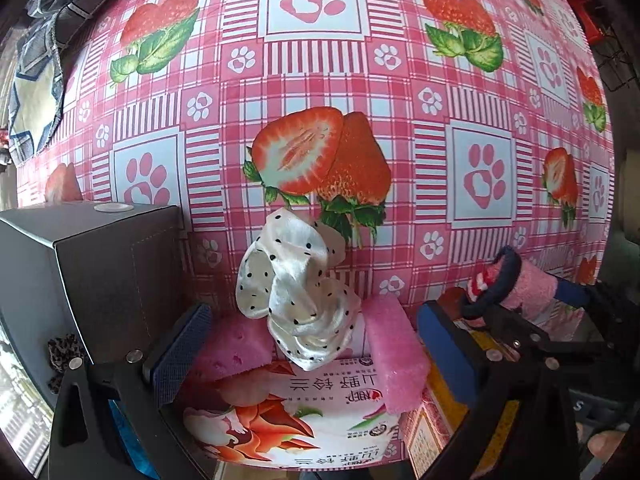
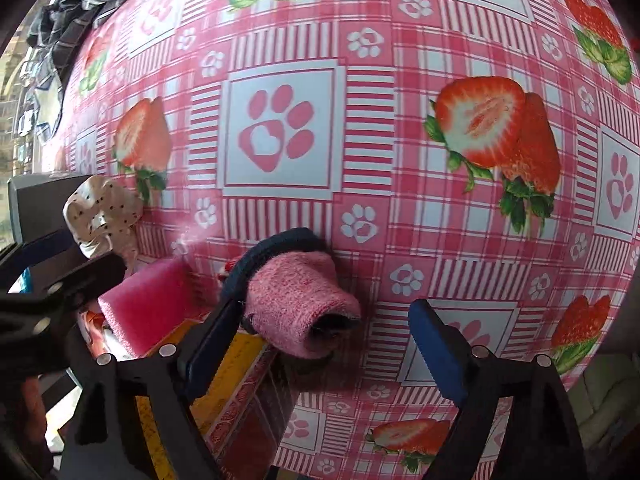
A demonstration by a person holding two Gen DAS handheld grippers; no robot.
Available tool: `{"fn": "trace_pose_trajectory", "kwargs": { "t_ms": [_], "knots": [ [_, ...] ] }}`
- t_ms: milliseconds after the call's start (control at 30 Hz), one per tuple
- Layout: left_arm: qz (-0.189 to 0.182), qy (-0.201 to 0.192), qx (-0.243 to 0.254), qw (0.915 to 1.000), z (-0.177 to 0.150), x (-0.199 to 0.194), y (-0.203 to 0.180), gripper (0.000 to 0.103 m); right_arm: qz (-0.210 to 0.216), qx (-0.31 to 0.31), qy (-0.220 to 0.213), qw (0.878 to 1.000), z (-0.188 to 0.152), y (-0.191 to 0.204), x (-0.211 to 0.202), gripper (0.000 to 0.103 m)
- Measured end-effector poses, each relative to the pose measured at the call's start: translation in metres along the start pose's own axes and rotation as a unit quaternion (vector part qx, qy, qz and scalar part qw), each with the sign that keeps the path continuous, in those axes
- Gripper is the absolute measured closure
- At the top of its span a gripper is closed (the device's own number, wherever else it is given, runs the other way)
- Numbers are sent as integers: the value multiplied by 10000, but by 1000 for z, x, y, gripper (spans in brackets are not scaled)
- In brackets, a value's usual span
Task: Organize soft objects
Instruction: 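Grasp the white polka-dot scrunchie with the left tool while the right tool grasps the pink sock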
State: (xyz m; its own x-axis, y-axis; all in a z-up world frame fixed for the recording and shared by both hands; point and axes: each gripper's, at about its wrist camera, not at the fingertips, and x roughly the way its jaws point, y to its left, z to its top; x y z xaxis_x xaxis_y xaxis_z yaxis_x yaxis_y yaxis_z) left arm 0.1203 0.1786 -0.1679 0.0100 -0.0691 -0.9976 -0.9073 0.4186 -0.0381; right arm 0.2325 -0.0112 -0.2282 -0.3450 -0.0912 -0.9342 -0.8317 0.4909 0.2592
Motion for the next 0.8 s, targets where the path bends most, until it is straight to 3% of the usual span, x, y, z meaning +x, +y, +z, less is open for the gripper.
{"fn": "trace_pose_trajectory", "kwargs": {
  "t_ms": [33,67,100,167,267,367,467,600,800],
  "knots": [
    [23,38,-55,10000,2,3,1,0,6,-47,-3,10000,-1,2,0,21],
    [36,75,-109,9999,3,6,2,1,49,-88,1,9999,-2,4,1,36],
    [112,63,-129,9998,4,8,1,1,140,-93,41,9999,-3,4,3,43],
    [135,37,-78,9999,7,9,-4,1,318,-78,114,9994,-6,4,7,67],
    [23,-25,-82,10000,14,7,-12,1,382,12,-15,9993,-16,-1,4,75],
    [54,-43,-41,10000,21,8,-20,0,347,152,-132,9992,-24,-15,-5,75],
    [163,117,-81,9998,28,17,-23,0,47,383,-202,9991,-33,-32,-15,75],
    [44,407,-350,9986,31,39,-19,0,-178,647,-365,9971,-43,-57,-24,75],
    [166,549,-147,9982,39,57,-36,1,-192,747,-437,9961,-52,-77,-19,74]
  ]
}}
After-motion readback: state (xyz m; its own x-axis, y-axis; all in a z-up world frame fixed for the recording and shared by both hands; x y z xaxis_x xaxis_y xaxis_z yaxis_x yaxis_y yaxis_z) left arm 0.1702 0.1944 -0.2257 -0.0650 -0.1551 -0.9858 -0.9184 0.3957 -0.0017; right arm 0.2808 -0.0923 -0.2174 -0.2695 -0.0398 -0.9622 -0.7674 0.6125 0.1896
